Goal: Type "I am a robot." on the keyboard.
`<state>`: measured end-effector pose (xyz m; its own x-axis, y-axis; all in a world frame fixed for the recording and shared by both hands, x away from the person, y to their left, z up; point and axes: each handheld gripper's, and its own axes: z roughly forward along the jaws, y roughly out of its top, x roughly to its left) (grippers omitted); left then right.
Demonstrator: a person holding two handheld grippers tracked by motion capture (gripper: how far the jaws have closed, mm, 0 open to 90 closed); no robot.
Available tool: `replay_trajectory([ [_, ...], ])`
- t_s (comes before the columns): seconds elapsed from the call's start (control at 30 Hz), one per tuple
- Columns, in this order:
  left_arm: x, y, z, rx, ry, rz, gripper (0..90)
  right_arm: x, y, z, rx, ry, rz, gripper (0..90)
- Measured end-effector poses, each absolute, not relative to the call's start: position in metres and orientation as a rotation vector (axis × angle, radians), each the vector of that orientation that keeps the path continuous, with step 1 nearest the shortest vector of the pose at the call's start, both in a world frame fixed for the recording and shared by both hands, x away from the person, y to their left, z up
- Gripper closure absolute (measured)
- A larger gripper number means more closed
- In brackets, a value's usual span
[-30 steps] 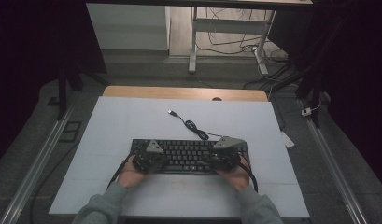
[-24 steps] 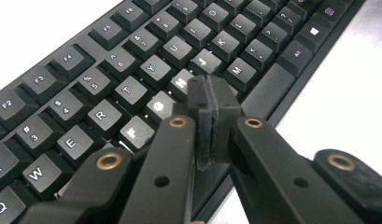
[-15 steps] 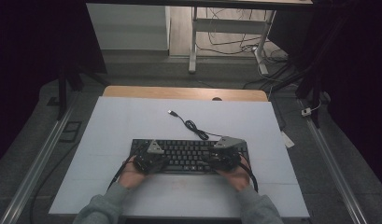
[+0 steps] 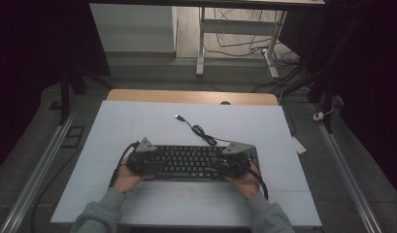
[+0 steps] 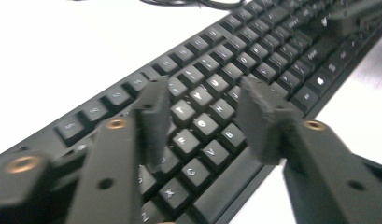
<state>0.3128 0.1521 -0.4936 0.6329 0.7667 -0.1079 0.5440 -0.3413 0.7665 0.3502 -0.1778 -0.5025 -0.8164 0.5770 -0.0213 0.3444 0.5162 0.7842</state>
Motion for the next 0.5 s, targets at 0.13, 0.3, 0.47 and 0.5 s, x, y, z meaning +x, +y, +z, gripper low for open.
replay_trajectory([
  [0.13, 0.315, 0.161, -0.492, 2.013, 1.073, 0.351, 40.3, 0.35, -0.177, -0.503, 0.772, 2.483, 1.188, 50.6],
  [0.3, 0.316, 0.165, -0.492, 2.008, 1.105, 0.341, 34.6, 0.35, -0.177, -0.503, 0.768, 2.483, 1.189, 50.5],
  [0.47, 0.317, 0.167, -0.491, 2.009, 1.118, 0.33, 31.2, 0.35, -0.177, -0.503, 0.766, 2.483, 1.19, 50.4],
  [0.5, 0.317, 0.167, -0.491, 2.009, 1.117, 0.328, 31.2, 0.35, -0.177, -0.503, 0.766, 2.483, 1.19, 50.4],
])
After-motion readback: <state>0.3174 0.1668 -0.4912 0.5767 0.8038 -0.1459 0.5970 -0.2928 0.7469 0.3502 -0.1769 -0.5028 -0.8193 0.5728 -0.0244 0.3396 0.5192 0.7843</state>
